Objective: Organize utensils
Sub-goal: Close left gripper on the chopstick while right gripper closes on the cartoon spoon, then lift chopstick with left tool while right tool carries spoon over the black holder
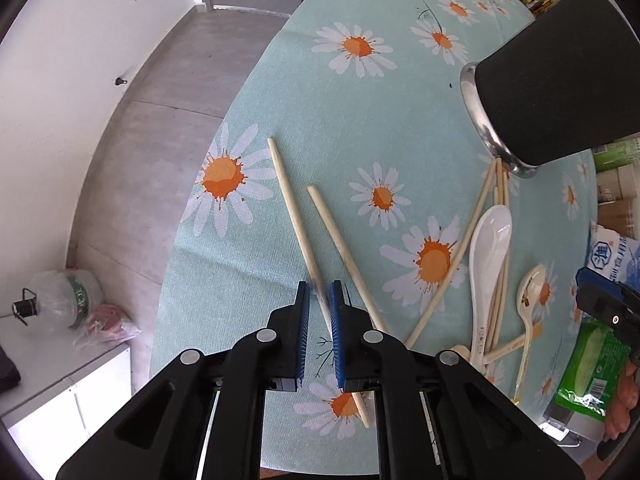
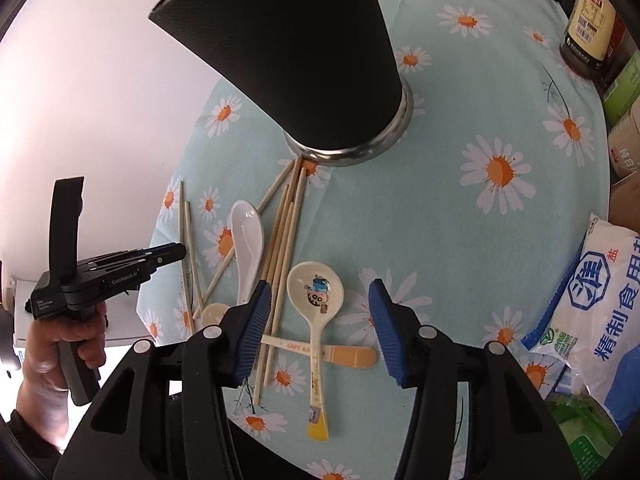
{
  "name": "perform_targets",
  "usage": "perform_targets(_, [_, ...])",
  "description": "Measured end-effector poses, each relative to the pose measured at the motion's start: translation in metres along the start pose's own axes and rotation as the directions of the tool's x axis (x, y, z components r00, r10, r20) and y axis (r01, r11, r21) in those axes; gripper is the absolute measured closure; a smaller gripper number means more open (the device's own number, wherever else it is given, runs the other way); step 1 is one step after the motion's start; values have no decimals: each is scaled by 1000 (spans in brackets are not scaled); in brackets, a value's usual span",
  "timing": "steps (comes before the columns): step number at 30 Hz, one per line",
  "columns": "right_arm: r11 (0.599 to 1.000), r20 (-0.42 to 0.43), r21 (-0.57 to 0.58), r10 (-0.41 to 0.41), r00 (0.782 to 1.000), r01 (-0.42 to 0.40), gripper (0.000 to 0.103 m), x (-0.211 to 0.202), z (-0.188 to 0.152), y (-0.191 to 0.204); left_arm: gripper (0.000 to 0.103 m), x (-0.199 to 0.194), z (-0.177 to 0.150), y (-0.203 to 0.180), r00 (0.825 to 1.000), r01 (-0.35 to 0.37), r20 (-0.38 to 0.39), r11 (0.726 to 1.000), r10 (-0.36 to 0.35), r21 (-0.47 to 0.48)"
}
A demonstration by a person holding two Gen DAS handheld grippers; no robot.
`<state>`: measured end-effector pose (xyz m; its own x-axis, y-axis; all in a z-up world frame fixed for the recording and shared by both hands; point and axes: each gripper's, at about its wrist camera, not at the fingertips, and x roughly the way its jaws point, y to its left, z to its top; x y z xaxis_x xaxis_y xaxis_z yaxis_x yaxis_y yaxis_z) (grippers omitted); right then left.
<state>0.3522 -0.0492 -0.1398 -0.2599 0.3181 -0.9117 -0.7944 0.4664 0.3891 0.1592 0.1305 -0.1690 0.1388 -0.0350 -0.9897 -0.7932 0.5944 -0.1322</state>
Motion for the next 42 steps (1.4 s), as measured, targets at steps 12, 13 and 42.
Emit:
perform_targets(12, [1000,-71,-2,-15,997,14,67,28,1,-7,99,-1,-2,1,1000,-2,18,997,3,-74])
perform_targets(13, [1000,-76,-6,-21,997,21,68,31,2,-7,99,-1,-3,4,1000,11,19,996,-10,-85])
perform_targets(42, [996,-51,-70,-54,997,50,99,52,-15,18,99,-23,-9,23,975,199,94,980,-199,9])
